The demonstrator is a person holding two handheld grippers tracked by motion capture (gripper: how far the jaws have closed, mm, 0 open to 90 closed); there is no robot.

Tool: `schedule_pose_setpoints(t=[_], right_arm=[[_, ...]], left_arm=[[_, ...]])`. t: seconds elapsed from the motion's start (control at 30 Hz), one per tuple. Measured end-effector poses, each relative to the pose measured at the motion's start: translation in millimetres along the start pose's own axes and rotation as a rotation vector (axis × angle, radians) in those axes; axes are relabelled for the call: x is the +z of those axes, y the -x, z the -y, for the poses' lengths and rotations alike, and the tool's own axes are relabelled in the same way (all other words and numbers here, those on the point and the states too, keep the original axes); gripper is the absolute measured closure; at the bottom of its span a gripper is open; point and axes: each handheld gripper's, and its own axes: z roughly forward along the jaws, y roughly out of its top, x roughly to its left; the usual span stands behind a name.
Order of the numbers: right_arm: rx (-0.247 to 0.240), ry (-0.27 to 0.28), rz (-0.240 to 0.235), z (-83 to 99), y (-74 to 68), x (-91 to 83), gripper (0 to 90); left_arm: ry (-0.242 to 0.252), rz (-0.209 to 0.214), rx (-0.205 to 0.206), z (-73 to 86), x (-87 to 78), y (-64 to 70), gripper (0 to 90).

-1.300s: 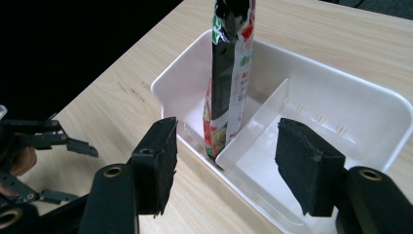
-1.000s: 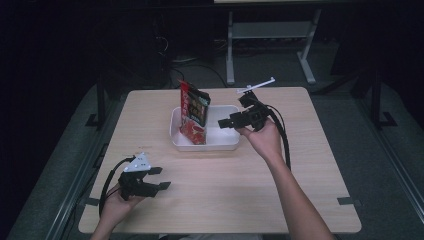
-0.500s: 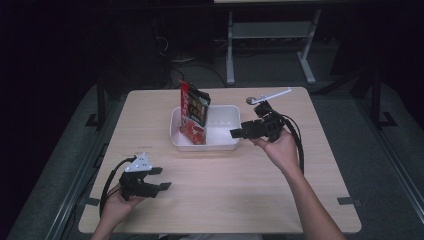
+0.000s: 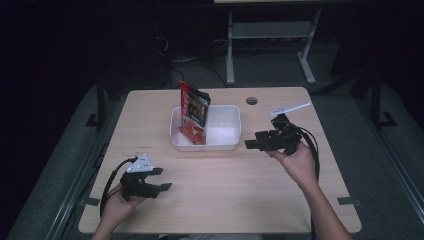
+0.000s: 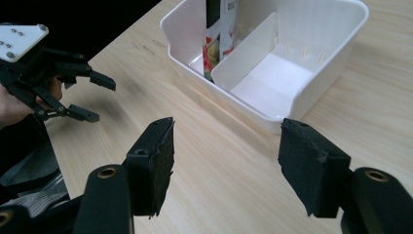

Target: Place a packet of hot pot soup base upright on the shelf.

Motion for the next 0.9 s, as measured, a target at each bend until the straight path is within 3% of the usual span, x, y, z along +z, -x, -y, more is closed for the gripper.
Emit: schedule_pose_setpoints(t=[0.9], right_arm=[[0.057, 0.047, 0.026, 77.5, 30.3, -40.1, 33.9]], left_arm=[[-0.024, -0.015, -0.017, 0.6, 7.2, 3.3, 30.1]])
